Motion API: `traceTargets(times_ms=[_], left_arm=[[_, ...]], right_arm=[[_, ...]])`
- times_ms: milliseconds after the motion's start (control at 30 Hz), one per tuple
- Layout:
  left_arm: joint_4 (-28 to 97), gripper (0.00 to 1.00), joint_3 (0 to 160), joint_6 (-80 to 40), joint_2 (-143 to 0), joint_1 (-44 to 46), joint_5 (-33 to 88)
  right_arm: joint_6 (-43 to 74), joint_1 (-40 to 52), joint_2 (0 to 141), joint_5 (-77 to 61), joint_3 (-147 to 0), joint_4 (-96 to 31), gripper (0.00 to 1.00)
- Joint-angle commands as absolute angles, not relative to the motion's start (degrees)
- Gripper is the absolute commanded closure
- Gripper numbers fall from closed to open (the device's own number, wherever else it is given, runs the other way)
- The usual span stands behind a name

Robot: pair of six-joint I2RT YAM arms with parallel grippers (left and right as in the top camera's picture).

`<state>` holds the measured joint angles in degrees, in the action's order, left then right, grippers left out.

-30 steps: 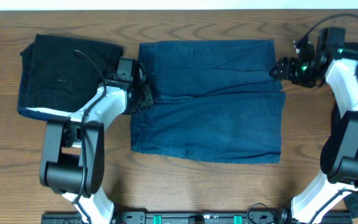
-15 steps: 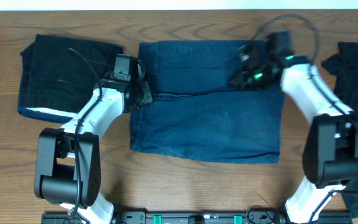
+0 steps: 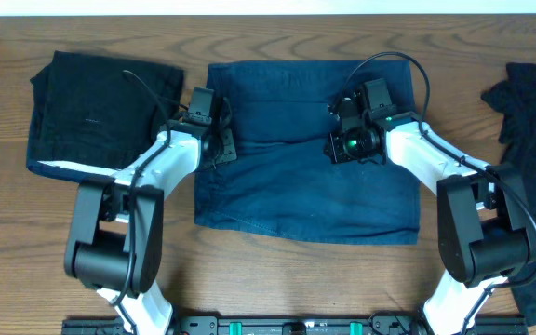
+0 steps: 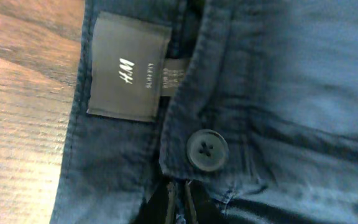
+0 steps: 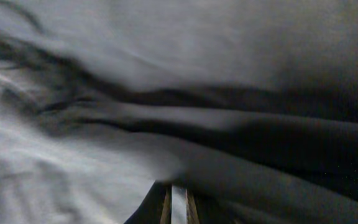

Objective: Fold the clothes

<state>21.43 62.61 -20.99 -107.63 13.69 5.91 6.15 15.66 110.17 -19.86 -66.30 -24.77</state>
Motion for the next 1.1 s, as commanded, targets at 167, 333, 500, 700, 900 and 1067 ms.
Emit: traceTargets(times_ms=[167,333,500,700,900,1067], left_arm=[[21.54,0.92,62.19,-21.3,-111.22,13.67,1.78],[21.54,0.92,62.19,-21.3,-111.22,13.67,1.78],[21.37,0.92,62.19,-21.3,-111.22,13.67,1.76],[21.37,0.92,62.11,-21.3,-111.22,13.69,1.63],[21.37,0.92,62.11,-21.28,-111.22,13.69,1.63],[21.39,0.92,62.11,-21.3,-111.22,13.69,1.65]], right_arm=[[9.41,11.86,109.82,-2.79,-63.64,-25.41,0.92],[9.41,5.5,109.82,-0.78,-63.64,-28.38,0.93],[9.39,-0.99,109.82,-0.82,-63.48,-29.36,0.93],[9.37,-5.63,109.84,-0.58,-61.78,-27.44,0.93],[8.12,-9.47,109.82,0.56,-59.83,-22.44,0.96],[1.3,-10.39,107.39,-17.91,-66.76,-27.29,0.95]])
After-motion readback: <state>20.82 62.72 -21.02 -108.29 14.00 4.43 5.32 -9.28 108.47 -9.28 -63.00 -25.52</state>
